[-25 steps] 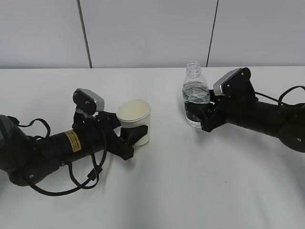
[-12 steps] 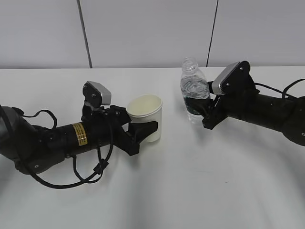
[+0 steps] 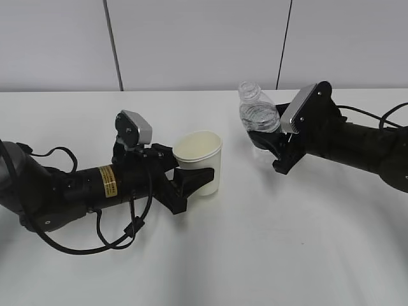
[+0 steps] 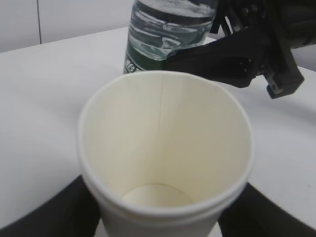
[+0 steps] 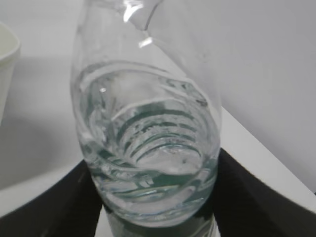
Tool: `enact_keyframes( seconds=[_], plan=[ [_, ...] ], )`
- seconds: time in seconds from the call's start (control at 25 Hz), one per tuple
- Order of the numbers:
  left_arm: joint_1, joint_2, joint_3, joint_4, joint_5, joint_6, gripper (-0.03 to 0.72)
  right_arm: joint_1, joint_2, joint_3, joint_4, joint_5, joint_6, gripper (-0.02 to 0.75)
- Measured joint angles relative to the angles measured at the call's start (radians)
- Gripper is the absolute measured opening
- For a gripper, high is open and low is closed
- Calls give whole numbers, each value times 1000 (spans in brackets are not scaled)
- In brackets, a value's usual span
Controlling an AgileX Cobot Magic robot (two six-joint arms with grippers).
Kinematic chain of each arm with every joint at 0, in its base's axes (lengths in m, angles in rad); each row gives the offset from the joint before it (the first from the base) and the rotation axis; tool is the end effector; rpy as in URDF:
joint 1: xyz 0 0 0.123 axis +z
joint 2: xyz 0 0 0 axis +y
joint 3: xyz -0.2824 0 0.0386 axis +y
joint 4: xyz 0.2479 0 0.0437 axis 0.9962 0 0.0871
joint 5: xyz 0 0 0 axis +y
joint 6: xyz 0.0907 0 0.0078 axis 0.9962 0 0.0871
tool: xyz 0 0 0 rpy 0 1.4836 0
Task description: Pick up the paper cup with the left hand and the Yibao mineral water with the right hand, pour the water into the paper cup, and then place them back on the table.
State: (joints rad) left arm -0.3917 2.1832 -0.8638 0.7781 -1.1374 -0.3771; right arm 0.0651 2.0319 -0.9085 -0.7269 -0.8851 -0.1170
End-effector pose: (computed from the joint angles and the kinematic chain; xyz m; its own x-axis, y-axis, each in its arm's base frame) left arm 0.3163 -0.1933 0.0860 -0.2042 0.0971 -0.9741 0.8698 0.4747 -0.1350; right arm 0.3777 0.0715 0.1312 0.0868 -0.5006 -0.8613 -0.6133 0.6545 -0.4422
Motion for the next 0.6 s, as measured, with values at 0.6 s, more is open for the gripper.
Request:
enact_keyframes(
  seconds=[0.6],
  plan=[
    [-47,0,-22,41,26,-17,419,0,0,0,4,0,-162,458]
  ],
)
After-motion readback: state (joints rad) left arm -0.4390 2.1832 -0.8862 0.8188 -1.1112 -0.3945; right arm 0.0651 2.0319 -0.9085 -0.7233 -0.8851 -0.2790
